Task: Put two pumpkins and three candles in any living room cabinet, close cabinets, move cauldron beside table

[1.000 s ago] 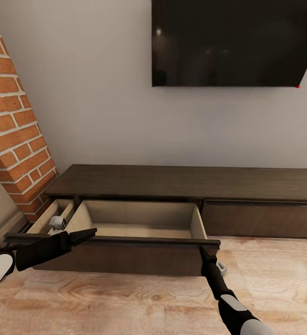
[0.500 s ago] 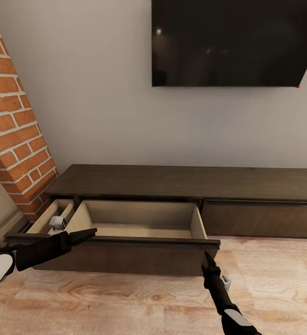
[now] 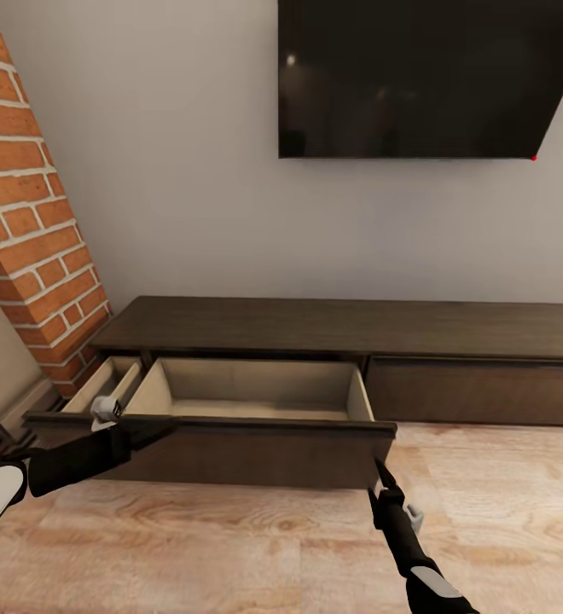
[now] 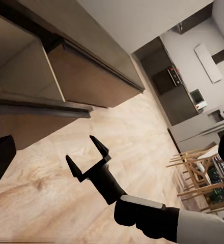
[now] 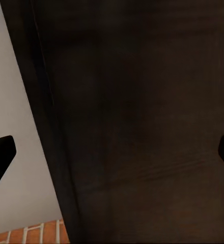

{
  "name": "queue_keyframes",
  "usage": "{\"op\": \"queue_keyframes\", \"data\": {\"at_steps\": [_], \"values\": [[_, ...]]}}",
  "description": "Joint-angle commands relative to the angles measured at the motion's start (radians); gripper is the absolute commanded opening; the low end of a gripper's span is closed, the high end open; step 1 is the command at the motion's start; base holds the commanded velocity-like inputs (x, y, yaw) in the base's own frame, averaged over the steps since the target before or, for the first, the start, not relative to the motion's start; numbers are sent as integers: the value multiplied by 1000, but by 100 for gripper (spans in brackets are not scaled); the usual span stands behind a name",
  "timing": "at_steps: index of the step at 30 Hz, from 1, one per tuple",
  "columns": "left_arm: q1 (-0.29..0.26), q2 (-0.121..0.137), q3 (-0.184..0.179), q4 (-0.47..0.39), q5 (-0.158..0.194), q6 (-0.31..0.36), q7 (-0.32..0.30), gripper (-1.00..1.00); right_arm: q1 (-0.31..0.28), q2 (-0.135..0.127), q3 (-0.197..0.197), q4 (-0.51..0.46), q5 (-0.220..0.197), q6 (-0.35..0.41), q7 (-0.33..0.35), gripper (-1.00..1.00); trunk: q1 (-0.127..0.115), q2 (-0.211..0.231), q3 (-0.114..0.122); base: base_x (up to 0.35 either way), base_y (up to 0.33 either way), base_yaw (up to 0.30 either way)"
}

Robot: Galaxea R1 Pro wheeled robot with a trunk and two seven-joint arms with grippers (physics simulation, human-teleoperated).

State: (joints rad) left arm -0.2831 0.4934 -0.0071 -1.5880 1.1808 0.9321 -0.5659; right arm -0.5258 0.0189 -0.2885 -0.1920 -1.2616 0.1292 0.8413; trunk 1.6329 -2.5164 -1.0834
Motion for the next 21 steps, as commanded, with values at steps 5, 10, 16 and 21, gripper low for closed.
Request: {"op": "queue_keyframes", "data": {"at_steps": [5,10,16,21], "values": [[-1,1,-1,0,2,4,-2,100,0,1,-1,0,-10,10,3,100,-1,0,-1,-136,0,0],[-1,1,-1,0,1,5,-2,100,0,0,2,0,-10,10,2,100,-1,0,-1,-67,0,0],[-1,1,-1,2,1,5,-2,100,0,0,4,0,-8,11,2,100,-1,0,-1,-11,0,0],[-1,1,-1,2,1,5,-1,100,0,-2,5,0,-4,15,1,100,-1,0,7,-2,0,0]]}}
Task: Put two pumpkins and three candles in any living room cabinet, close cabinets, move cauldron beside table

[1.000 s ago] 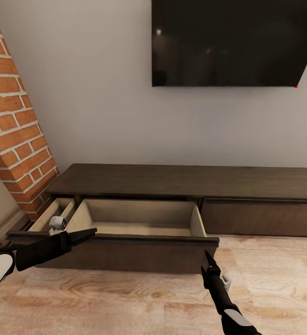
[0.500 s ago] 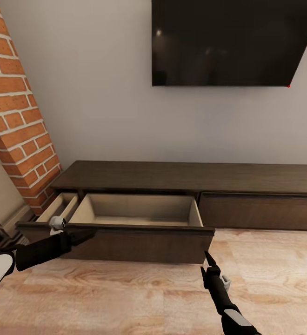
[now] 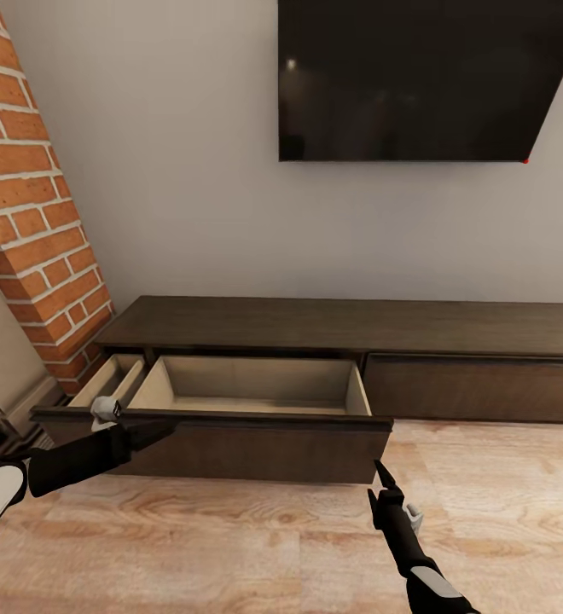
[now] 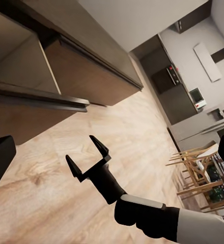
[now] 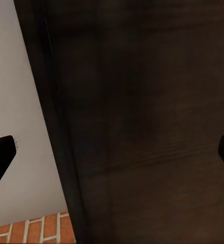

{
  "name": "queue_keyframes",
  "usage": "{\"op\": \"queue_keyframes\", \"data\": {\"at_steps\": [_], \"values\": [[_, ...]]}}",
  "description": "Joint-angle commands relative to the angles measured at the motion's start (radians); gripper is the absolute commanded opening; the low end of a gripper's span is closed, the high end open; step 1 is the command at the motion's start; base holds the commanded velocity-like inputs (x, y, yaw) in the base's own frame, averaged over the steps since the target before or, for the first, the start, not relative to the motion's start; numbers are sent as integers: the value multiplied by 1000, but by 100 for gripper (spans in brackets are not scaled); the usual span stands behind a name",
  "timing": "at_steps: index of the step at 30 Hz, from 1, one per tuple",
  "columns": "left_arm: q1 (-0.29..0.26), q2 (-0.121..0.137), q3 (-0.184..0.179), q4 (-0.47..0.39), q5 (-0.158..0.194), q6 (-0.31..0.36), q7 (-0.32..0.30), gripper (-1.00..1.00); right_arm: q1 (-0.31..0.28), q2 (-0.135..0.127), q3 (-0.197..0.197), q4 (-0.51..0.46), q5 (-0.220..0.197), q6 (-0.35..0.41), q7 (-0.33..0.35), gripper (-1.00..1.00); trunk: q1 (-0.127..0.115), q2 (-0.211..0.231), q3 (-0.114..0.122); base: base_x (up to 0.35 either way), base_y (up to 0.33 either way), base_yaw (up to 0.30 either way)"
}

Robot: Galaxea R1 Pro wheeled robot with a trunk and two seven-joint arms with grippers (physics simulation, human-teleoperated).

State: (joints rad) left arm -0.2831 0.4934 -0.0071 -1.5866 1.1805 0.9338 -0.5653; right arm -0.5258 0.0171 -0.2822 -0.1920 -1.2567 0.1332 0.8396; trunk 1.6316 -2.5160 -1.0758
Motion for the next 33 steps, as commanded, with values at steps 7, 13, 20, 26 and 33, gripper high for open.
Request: {"op": "queue_keyframes", "data": {"at_steps": [7,13,20,26,33], "values": [[-1,1,0,0,1,4,-1,100,0,-3,1,2,-5,17,-2,100,-3,1,26,0,0,0],[-1,1,1,0,1,6,0,100,0,-4,-1,7,-8,20,-5,100,-6,3,50,0,0,0],[-1,1,1,2,1,6,1,100,0,-5,-3,12,-10,24,-41,100,-9,4,77,0,0,0],[-2,2,1,3,1,7,1,100,0,-6,-4,4,-11,101,-116,100,-12,6,100,0,0,0],[-2,2,1,4,1,8,3,100,0,-6,-2,10,-7,123,-135,100,-15,7,127,0,0,0]]}}
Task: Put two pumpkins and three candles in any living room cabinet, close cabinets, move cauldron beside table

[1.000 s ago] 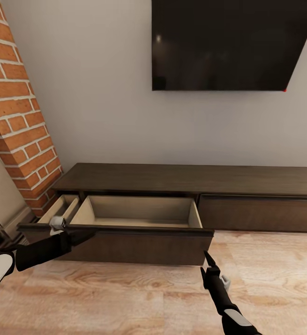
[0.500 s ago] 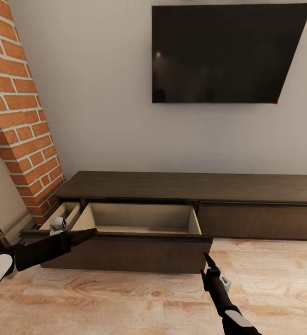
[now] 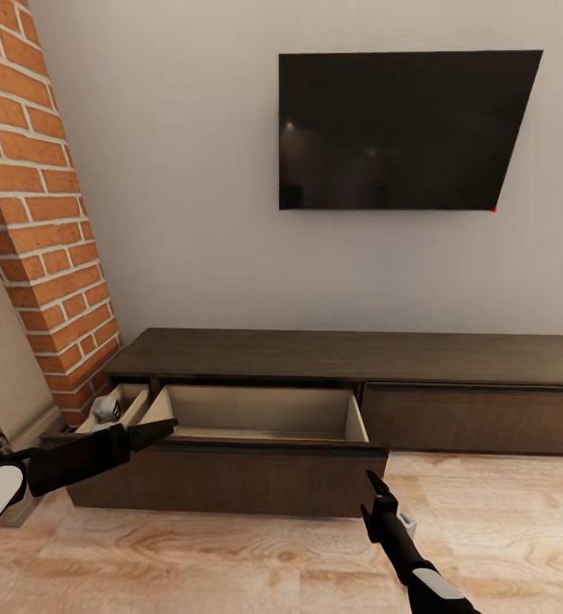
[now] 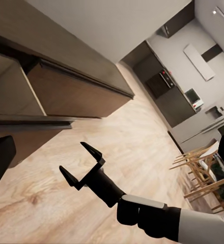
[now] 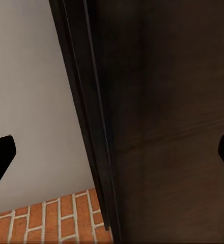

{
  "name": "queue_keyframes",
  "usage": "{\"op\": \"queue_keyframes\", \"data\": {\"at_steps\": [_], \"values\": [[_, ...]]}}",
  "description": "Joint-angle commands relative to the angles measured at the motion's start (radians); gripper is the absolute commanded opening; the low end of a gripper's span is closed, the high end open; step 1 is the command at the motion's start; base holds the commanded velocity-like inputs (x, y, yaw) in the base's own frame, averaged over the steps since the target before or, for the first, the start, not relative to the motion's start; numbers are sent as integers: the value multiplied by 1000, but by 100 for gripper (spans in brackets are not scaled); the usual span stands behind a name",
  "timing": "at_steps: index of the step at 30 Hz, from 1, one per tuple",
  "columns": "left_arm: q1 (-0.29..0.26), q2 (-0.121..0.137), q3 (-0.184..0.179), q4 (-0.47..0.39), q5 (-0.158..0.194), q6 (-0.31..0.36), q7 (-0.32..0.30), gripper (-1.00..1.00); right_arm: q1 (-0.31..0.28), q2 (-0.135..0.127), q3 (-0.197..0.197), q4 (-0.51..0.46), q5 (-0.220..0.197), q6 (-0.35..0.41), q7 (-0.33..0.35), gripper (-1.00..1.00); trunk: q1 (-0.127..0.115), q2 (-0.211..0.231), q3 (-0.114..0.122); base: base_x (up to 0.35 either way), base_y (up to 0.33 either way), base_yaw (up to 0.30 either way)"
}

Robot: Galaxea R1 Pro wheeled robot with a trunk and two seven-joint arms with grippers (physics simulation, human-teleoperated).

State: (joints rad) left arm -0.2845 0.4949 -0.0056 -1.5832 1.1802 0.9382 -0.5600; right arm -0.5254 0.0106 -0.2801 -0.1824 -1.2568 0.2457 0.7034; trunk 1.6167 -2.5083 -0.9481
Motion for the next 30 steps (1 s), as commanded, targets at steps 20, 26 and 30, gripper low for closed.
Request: {"op": "queue_keyframes", "data": {"at_steps": [20,26,30], "values": [[-1,-1,0,5,2,4,3,100,37,-60,6,-2,250,383,-86,100,-9,4,76,0,0,0],[-1,-1,0,5,1,2,4,100,36,-63,29,-16,358,403,-73,100,-12,6,100,0,0,0],[-1,-1,0,5,1,2,4,100,36,-64,38,-31,380,405,-48,100,-14,7,115,0,0,0]]}}
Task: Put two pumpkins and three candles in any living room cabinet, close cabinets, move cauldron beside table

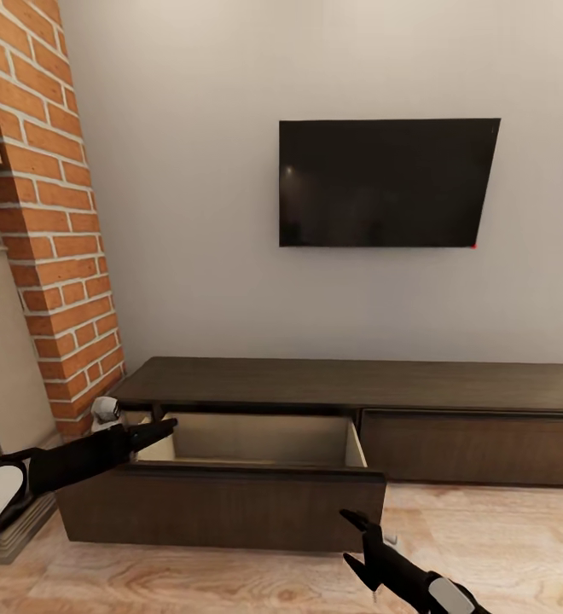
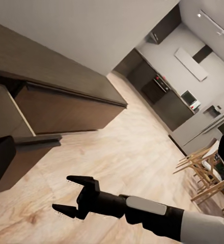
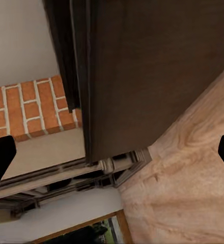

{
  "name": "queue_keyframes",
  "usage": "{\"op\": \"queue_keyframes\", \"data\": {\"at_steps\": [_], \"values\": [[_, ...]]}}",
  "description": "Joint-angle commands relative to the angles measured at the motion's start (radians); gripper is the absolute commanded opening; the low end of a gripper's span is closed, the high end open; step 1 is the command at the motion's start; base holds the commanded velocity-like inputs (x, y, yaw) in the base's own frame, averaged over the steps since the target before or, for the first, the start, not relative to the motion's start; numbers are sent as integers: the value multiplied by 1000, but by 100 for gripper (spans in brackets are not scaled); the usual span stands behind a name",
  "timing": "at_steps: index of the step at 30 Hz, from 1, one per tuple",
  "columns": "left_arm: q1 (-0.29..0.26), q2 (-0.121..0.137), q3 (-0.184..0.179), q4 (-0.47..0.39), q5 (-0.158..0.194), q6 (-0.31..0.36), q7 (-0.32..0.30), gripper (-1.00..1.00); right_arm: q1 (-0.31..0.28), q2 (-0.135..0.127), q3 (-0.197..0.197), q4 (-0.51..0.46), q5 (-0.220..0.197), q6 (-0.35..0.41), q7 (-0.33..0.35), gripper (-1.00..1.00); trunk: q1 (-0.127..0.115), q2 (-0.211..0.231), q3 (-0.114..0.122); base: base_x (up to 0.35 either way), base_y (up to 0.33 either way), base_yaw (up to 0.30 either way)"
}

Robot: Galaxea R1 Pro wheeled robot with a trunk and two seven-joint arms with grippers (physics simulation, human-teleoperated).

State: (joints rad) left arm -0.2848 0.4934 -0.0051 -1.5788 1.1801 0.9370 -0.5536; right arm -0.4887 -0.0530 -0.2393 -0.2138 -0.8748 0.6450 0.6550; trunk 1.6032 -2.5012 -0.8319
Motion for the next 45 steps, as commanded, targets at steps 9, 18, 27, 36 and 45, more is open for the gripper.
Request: {"op": "queue_keyframes", "data": {"at_steps": [9,18,27,36,45], "values": [[-1,1,-1,0,-1,3,-2,100,0,-2,-2,-7,6,7,39,100,-12,17,32,0,0,0],[-1,1,-1,0,-2,3,-2,100,1,-3,-2,-7,9,6,72,100,-46,80,60,0,0,0],[-1,1,-1,0,-2,3,-2,100,1,-3,-2,-6,13,-1,74,100,-81,143,89,0,0,0],[-1,1,-1,0,-3,3,-2,100,1,-2,-3,-5,14,-5,77,100,-115,206,117,0,0,-20],[-1,1,-1,0,-2,3,-3,100,1,-3,-3,-5,14,-4,77,100,-134,241,132,0,0,-215]]}}
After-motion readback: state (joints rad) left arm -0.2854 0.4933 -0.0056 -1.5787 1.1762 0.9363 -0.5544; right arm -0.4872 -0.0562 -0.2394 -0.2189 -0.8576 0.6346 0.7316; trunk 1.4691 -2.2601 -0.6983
